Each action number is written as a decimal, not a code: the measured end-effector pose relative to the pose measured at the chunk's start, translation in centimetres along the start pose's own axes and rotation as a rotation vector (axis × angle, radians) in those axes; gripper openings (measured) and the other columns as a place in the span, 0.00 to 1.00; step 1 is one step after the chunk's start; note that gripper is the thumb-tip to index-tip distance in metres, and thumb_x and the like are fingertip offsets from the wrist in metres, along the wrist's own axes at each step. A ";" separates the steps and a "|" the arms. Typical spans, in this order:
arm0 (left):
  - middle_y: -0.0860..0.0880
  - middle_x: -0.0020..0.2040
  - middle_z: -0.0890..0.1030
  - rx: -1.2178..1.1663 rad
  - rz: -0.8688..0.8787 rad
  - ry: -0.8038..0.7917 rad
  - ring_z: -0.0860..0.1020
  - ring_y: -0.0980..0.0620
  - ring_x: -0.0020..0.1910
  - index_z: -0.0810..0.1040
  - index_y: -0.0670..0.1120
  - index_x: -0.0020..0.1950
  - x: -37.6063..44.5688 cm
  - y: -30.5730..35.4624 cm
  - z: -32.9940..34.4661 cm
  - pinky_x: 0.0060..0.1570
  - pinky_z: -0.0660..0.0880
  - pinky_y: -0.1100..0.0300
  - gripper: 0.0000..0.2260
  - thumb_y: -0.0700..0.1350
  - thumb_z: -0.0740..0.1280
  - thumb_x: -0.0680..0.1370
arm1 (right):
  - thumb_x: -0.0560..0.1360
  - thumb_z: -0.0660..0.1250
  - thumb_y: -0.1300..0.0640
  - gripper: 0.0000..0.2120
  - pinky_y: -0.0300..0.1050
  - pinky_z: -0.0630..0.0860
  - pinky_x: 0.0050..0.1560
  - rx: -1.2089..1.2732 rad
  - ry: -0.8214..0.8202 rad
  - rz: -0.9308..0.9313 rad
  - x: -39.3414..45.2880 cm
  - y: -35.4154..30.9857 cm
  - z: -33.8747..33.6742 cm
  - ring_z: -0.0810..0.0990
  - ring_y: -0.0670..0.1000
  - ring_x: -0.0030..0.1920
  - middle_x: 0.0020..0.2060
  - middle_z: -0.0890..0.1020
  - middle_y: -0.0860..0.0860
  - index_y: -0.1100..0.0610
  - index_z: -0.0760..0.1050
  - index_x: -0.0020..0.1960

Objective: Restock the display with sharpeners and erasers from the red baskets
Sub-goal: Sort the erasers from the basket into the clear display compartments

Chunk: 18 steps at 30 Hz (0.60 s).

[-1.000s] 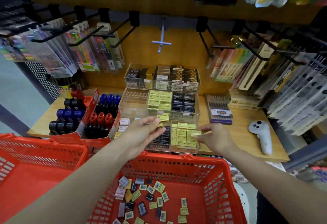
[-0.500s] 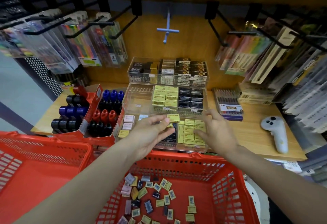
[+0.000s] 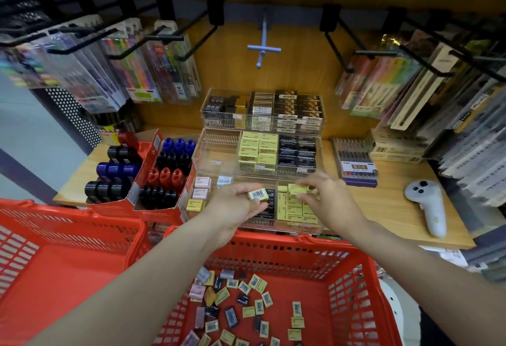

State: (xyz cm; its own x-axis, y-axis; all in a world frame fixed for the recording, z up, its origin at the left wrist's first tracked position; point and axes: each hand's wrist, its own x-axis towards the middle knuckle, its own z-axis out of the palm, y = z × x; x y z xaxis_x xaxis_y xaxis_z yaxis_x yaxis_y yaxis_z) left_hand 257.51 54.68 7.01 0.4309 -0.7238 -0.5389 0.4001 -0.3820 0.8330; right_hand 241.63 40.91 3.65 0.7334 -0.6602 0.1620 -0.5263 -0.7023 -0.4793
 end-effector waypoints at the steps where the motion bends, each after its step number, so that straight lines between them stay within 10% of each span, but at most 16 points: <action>1: 0.39 0.66 0.74 -0.006 -0.007 0.001 0.83 0.50 0.52 0.78 0.42 0.62 0.1 0.0 -0.2 0.55 0.79 0.61 0.16 0.28 0.63 0.79 | 0.75 0.72 0.53 0.16 0.42 0.71 0.65 -0.051 -0.042 0.030 -0.3 0.5 0.5 0.76 0.49 0.59 0.56 0.79 0.49 0.54 0.80 0.61; 12: 0.50 0.38 0.84 0.095 -0.038 -0.002 0.76 0.55 0.35 0.76 0.41 0.58 0.7 -0.4 -0.1 0.36 0.74 0.63 0.15 0.52 0.60 0.83 | 0.74 0.71 0.47 0.14 0.49 0.69 0.64 -0.308 -0.013 0.086 0.6 1.0 2.9 0.74 0.50 0.62 0.57 0.81 0.47 0.49 0.80 0.58; 18: 0.53 0.33 0.83 0.136 -0.033 -0.002 0.73 0.56 0.32 0.78 0.42 0.57 0.4 -0.2 0.6 0.29 0.70 0.65 0.17 0.55 0.61 0.82 | 0.73 0.73 0.50 0.19 0.43 0.76 0.60 0.065 -0.016 0.056 -0.1 0.8 1.7 0.76 0.42 0.51 0.55 0.73 0.44 0.49 0.77 0.63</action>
State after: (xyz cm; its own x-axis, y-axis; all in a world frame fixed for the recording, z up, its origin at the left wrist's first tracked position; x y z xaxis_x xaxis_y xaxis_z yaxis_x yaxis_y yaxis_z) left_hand 257.10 54.12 6.76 0.4174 -0.7106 -0.5665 0.3012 -0.4799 0.8240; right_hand 241.86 40.85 1.75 0.7105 -0.6935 0.1195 -0.5384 -0.6450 -0.5423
